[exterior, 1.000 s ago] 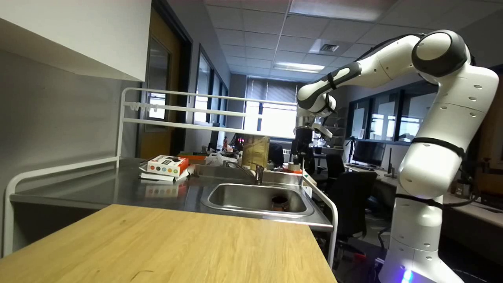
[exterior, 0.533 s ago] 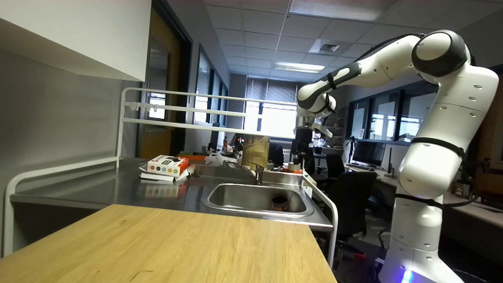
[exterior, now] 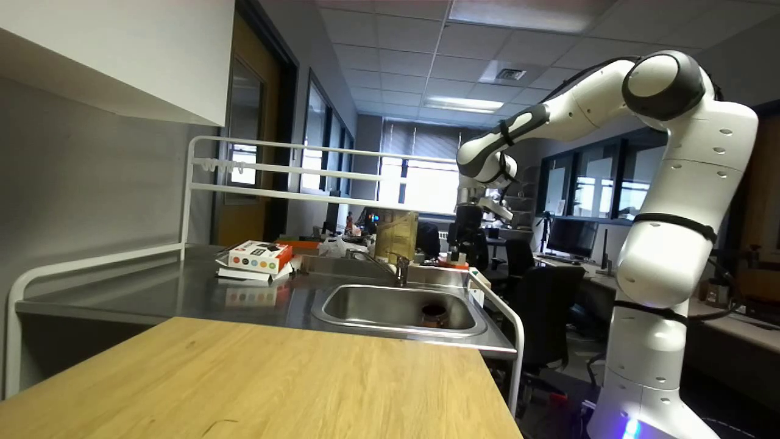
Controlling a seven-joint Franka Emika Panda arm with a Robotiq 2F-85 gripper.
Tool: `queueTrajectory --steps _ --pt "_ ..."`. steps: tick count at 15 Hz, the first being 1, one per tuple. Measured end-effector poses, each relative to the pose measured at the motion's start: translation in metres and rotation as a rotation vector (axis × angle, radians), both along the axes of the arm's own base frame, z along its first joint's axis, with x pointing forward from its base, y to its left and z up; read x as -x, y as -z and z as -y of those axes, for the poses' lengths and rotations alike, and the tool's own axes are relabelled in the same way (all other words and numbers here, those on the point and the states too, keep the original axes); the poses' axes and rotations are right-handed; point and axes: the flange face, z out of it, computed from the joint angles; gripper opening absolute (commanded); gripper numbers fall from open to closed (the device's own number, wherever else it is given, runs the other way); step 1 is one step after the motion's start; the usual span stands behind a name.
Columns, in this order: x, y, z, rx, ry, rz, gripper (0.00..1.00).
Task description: Put the mug near the tap on top of the sink
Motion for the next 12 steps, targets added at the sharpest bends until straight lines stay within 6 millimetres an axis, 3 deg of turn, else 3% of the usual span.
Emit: queueTrajectory --steps 4,12 --pt "-0.027 0.021 0.016 0.034 0.118 0.026 1.00" --pt "-0.099 0.054 0.026 0.085 0.310 0.014 1.00"
